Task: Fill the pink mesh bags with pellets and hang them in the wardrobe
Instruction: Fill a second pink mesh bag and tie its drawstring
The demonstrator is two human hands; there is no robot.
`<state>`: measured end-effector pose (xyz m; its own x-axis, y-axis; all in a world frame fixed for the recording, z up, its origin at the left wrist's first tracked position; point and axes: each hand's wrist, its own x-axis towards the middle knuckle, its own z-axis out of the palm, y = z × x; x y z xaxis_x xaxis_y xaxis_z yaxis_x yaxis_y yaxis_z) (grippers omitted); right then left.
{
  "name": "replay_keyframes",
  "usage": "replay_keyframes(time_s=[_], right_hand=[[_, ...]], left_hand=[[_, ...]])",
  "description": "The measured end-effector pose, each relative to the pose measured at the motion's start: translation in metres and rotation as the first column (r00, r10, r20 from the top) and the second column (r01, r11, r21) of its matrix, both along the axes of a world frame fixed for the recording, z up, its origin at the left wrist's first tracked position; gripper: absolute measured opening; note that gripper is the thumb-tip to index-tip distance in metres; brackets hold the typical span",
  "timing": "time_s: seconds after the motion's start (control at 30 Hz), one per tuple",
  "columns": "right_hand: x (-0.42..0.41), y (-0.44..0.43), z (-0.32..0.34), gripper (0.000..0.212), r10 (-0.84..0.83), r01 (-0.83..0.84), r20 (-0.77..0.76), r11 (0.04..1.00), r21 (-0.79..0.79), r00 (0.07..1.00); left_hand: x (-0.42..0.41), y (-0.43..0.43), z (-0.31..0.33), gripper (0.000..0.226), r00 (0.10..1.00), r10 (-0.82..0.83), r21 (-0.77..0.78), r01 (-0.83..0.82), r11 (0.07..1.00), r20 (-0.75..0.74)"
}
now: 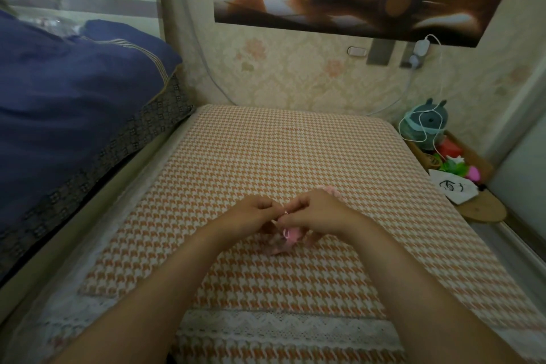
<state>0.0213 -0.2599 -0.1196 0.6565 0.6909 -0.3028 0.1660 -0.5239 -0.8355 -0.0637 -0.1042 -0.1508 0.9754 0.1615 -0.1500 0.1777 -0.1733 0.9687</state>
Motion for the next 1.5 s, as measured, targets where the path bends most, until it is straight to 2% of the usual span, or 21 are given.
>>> replay_keyframes(time_s=[0.13,0.2,0.33,0.47,0.63,0.7,0.8,0.93,1.03,1.1,1.17,1.2,1.3,1.5], right_hand=[[-0.001,0.002,-0.011,0.009,-0.058,0.058,0.030,0.998,-0.030,0.998],[-0.002,0.004,-0.012,0.007,-0.115,0.115,-0.002,0.993,-0.018,0.993],[-0.003,0.007,-0.012,0.007,-0.192,0.192,-0.161,0.981,-0.018,0.968],[0.001,0.011,-0.015,0.009,-0.238,0.250,-0.346,0.968,-0.009,0.908],[0.005,0.014,-0.021,0.021,-0.295,0.360,-0.530,0.933,0.022,0.795],[0.006,0.015,-0.025,0.022,-0.333,0.413,-0.551,0.911,0.022,0.765],[0.006,0.015,-0.028,0.020,-0.363,0.430,-0.527,0.903,0.005,0.769],[0.000,0.018,-0.028,0.015,-0.383,0.425,-0.404,0.905,0.016,0.831],[-0.003,0.021,-0.028,0.010,-0.384,0.422,-0.238,0.897,0.134,0.892],[-0.003,0.021,-0.029,0.010,-0.326,0.309,0.096,0.939,0.152,0.941],[-0.004,0.021,-0.029,0.009,-0.163,0.157,0.467,0.986,0.053,0.869],[-0.006,0.022,-0.030,0.013,-0.087,0.100,0.567,0.995,0.008,0.819],[-0.010,0.028,-0.032,0.016,-0.025,0.028,0.620,1.000,0.004,0.784],[-0.006,0.038,-0.037,0.013,-0.040,0.076,0.644,0.997,-0.028,0.764]], left_hand=[[0.000,0.001,-0.001,0.021,0.999,0.046,0.040,-0.046,0.998,-0.004],[-0.001,-0.001,-0.001,0.021,0.997,0.083,0.074,-0.083,0.994,0.007],[-0.007,0.002,0.005,0.019,0.999,0.054,0.168,-0.054,0.984,0.004],[-0.017,0.004,0.006,0.048,0.999,-0.030,0.386,0.046,0.921,-0.045],[-0.012,0.007,-0.004,0.028,0.991,0.090,0.499,-0.130,0.857,0.103],[-0.009,0.012,-0.006,0.026,0.982,0.146,0.466,-0.186,0.865,0.120],[-0.004,0.018,-0.013,0.021,0.969,0.222,0.459,-0.246,0.854,0.106],[0.000,0.023,-0.021,0.022,0.946,0.302,0.528,-0.316,0.788,0.115],[0.001,0.025,-0.022,0.025,0.938,0.325,0.559,-0.335,0.758,0.122],[0.003,0.026,-0.024,0.028,0.932,0.335,0.578,-0.350,0.737,0.138],[0.004,0.026,-0.026,0.031,0.925,0.341,0.587,-0.370,0.720,0.165],[0.004,0.025,-0.027,0.030,0.922,0.343,0.587,-0.381,0.715,0.180],[0.002,0.023,-0.027,0.026,0.911,0.340,0.584,-0.410,0.700,0.232],[-0.003,0.018,-0.030,0.022,0.890,0.308,0.616,-0.456,0.643,0.337]])
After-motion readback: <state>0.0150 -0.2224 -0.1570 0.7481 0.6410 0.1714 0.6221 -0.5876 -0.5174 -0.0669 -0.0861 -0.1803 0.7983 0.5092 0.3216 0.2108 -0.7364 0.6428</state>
